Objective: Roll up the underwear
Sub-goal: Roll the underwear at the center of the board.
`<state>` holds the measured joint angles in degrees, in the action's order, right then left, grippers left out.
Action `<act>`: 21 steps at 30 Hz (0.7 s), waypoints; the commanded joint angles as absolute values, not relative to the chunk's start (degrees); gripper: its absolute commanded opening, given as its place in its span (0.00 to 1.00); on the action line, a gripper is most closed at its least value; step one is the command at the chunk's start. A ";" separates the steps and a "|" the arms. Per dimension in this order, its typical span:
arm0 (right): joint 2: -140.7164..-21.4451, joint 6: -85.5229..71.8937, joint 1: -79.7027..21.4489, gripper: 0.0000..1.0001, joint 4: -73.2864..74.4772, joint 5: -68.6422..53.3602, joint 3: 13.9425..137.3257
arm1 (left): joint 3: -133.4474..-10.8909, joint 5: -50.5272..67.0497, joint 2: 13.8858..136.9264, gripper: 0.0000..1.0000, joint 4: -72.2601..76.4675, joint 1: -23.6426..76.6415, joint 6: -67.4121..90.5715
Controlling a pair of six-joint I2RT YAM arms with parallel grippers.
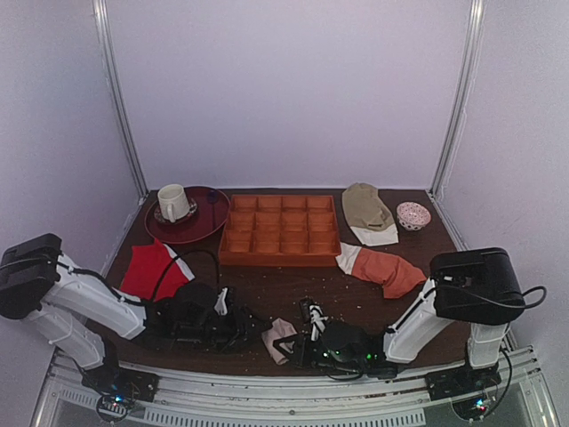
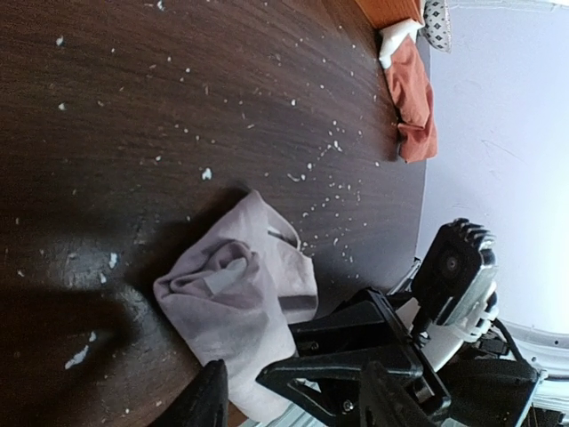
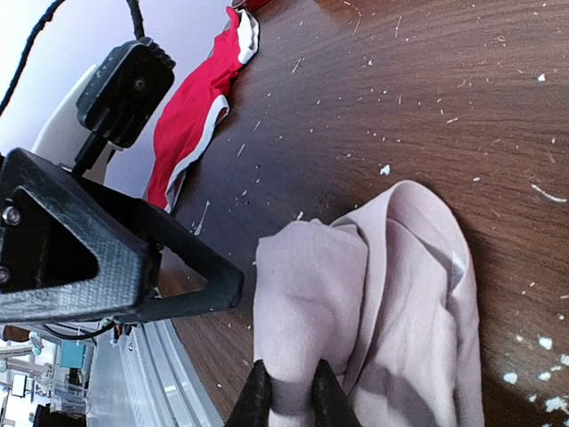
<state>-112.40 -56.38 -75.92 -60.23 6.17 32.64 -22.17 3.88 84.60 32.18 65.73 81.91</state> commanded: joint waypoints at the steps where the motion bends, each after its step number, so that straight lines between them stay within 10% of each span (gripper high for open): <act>1: -114.73 -55.50 -76.14 0.00 -44.10 3.48 30.58 | -22.09 3.47 80.61 0.53 25.77 66.22 80.80; 21: -114.39 -54.60 -76.17 0.00 -44.12 1.97 30.89 | -22.50 5.38 93.32 0.55 39.41 66.27 83.33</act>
<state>-111.74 -55.66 -75.90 -58.46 5.93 33.01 -20.88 4.99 91.15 38.04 66.02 83.24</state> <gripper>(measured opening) 0.105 0.550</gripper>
